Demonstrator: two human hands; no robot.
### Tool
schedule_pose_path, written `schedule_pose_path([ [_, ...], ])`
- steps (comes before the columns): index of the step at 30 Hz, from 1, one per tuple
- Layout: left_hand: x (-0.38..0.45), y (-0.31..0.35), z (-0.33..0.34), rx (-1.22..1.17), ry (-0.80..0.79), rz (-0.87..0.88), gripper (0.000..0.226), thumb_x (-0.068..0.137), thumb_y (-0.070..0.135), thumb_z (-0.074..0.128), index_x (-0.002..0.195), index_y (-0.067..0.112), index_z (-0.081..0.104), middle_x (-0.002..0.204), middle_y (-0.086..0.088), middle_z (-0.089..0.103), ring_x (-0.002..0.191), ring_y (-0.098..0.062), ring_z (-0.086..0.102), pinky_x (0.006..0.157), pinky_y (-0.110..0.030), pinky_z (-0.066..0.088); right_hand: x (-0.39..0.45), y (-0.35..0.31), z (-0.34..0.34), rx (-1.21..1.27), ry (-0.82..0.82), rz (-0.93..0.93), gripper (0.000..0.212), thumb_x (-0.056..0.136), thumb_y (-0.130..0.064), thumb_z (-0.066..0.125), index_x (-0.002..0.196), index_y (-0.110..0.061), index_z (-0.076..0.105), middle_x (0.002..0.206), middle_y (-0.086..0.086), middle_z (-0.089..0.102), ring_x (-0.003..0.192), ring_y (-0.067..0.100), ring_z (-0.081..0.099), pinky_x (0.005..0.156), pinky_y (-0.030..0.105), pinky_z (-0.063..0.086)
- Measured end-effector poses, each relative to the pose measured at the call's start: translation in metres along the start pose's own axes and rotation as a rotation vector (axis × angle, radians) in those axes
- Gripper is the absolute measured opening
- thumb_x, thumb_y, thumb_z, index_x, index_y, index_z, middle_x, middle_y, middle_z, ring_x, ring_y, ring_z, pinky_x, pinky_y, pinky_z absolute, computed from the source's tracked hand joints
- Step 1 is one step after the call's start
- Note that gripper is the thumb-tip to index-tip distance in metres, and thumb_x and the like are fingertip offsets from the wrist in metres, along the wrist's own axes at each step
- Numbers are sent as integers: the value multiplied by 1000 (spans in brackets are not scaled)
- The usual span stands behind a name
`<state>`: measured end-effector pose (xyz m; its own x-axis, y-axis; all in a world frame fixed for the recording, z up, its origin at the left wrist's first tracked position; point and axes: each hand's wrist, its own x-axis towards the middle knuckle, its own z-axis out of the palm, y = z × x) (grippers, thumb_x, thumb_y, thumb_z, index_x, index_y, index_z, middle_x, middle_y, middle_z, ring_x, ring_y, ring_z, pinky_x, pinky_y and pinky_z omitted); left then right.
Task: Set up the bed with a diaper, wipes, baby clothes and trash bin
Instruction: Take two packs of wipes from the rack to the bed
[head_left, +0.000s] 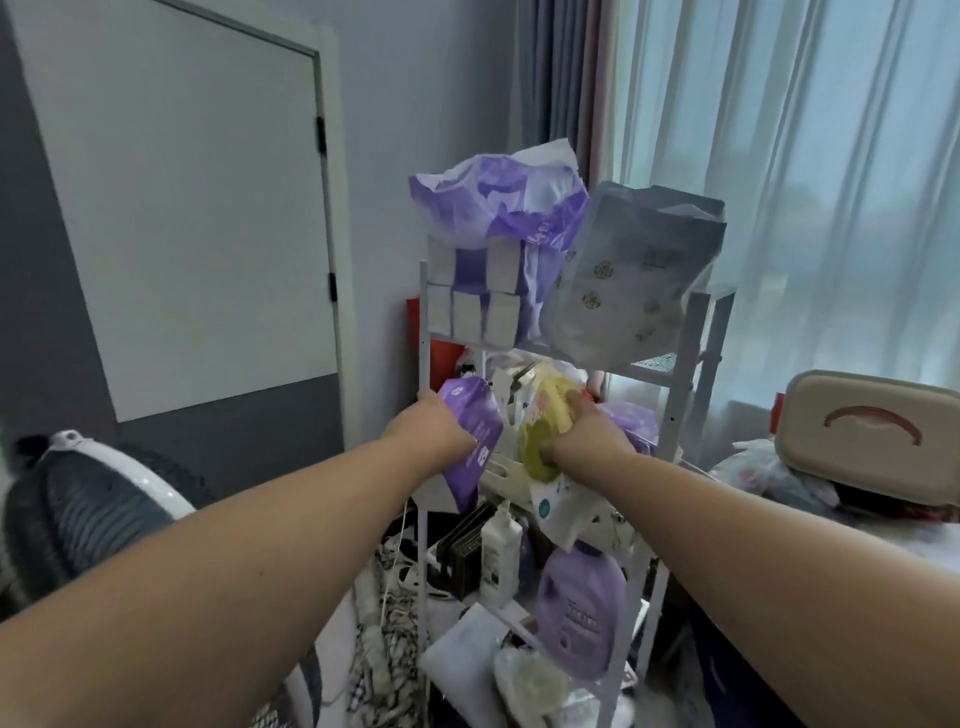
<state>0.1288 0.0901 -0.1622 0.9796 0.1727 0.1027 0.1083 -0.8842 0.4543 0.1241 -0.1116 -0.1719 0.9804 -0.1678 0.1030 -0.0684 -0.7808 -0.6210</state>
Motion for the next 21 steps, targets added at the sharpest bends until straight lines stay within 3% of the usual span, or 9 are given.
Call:
schedule_pose_path([
  [5, -53, -2, 1, 11, 39, -84, 69, 84, 35, 69, 135, 6, 34, 115, -13, 60, 99, -31, 63, 81, -38, 55, -30, 10, -2, -16, -83, -70, 100, 73, -30, 70, 155, -36, 13, 145, 15, 45, 103, 32, 57, 84, 38, 53],
  [8, -95, -2, 11, -6, 55, -162, 70, 83, 35, 69, 136, 7, 32, 113, -11, 57, 94, -29, 61, 70, -35, 51, -58, 28, -2, -66, -127, -110, 99, 72, -33, 71, 154, -36, 15, 135, 14, 52, 101, 32, 57, 82, 40, 54],
  [11, -132, -5, 30, 4, 52, -233, 69, 82, 38, 70, 132, 8, 33, 113, -12, 57, 98, -32, 61, 80, -39, 53, -83, 46, 3, -111, -176, -140, 99, 71, -35, 71, 153, -36, 17, 133, 13, 53, 106, 34, 57, 86, 44, 55],
  [16, -190, -30, 70, -26, 14, -347, 69, 80, 40, 69, 129, 8, 33, 111, -13, 58, 101, -34, 60, 73, -36, 43, -121, 71, 26, -155, -280, -167, 97, 74, -36, 71, 154, -37, 16, 128, 13, 54, 71, 19, 55, 64, 33, 53],
  [19, -220, -53, 86, -30, 13, -395, 66, 78, 41, 70, 124, 11, 34, 104, -9, 56, 89, -32, 57, 69, -35, 43, -144, 79, 46, -202, -330, -210, 95, 77, -38, 68, 155, -35, 14, 133, 11, 52, 69, 16, 52, 52, 27, 43],
  [21, -246, -75, 92, -39, 18, -447, 66, 76, 41, 70, 123, 12, 35, 107, -11, 59, 88, -31, 56, 70, -36, 45, -165, 78, 62, -222, -391, -234, 94, 78, -39, 67, 155, -34, 12, 134, 11, 51, 72, 17, 56, 50, 27, 44],
])
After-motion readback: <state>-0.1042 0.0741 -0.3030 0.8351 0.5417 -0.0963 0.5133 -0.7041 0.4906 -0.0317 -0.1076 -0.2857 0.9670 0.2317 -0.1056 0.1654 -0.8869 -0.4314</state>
